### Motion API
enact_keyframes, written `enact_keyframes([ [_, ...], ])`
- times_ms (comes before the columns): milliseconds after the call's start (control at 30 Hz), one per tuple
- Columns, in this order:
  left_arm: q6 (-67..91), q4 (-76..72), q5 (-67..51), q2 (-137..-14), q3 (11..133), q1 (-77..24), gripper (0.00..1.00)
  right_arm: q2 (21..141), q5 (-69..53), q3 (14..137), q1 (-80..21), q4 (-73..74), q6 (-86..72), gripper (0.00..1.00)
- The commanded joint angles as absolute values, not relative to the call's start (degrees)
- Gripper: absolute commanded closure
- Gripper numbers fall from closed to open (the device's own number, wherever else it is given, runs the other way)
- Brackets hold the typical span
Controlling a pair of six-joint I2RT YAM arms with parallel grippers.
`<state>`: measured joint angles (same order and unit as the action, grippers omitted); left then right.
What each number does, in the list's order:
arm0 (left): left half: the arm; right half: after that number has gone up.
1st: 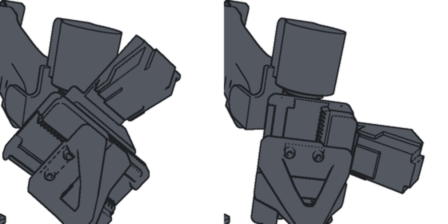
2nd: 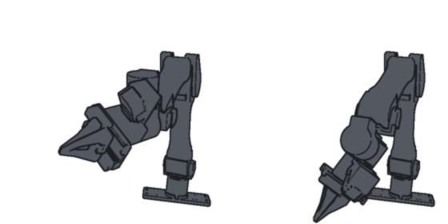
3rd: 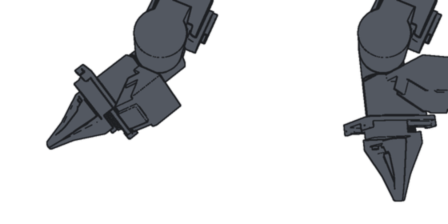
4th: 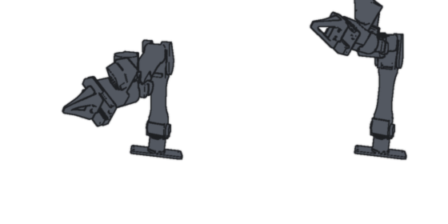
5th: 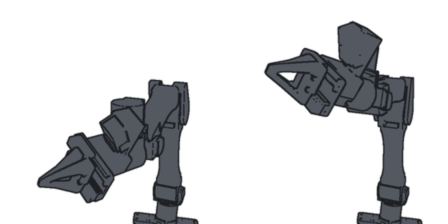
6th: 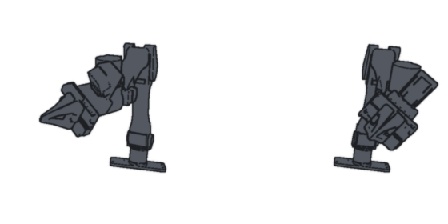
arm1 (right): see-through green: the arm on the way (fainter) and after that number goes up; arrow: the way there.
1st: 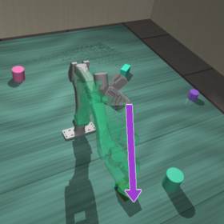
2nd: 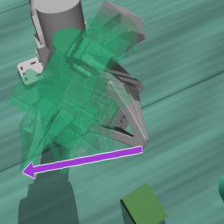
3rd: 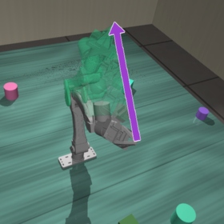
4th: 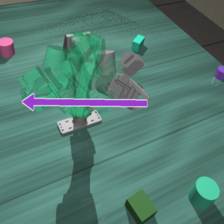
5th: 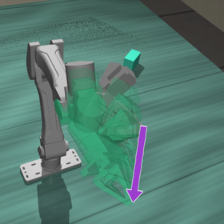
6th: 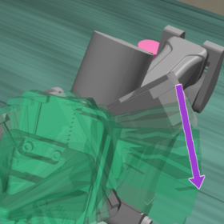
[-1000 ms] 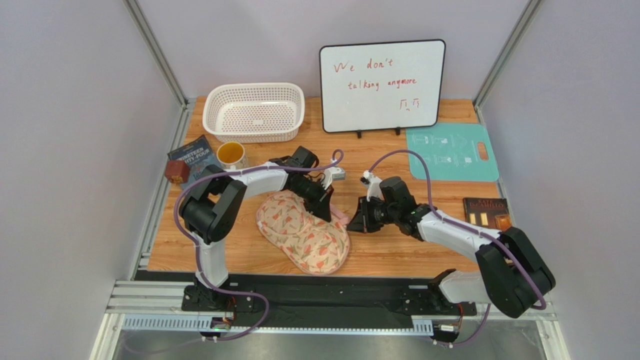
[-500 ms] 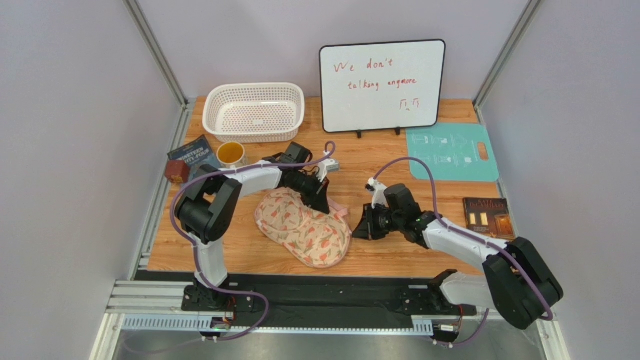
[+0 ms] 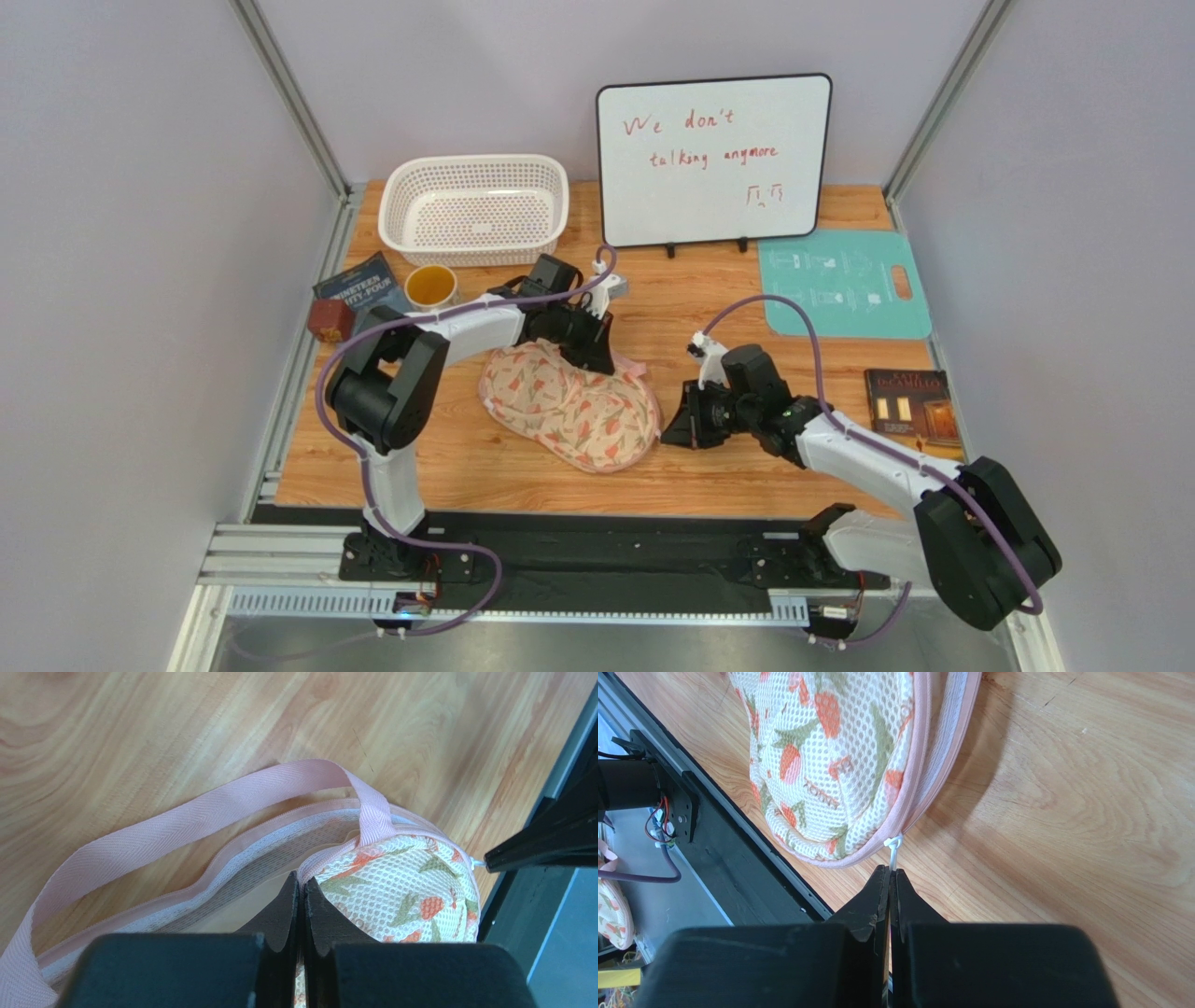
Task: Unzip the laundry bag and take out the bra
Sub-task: Unzip the laundry bag at the center of the board.
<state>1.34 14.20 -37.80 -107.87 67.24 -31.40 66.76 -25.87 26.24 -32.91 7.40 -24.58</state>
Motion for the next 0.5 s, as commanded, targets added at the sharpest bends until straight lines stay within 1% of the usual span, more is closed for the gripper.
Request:
enact_keyframes([
  [0, 7.3, 9.6, -32.3, -108.5, 70.6, -30.8, 1.00, 66.1, -25.9, 26.8, -33.2, 8.6, -25.7, 1.00],
  [333, 15.5, 8.3, -21.9, -108.8, 70.8, -30.8, 1.00, 66.0, -25.1, 27.5, -33.6, 9.1, -26.1, 1.00],
  [467, 18.0, 7.1, -20.6, -108.7, 70.5, -30.9, 1.00, 66.0, -24.9, 27.5, -34.0, 9.1, -26.5, 1.00],
])
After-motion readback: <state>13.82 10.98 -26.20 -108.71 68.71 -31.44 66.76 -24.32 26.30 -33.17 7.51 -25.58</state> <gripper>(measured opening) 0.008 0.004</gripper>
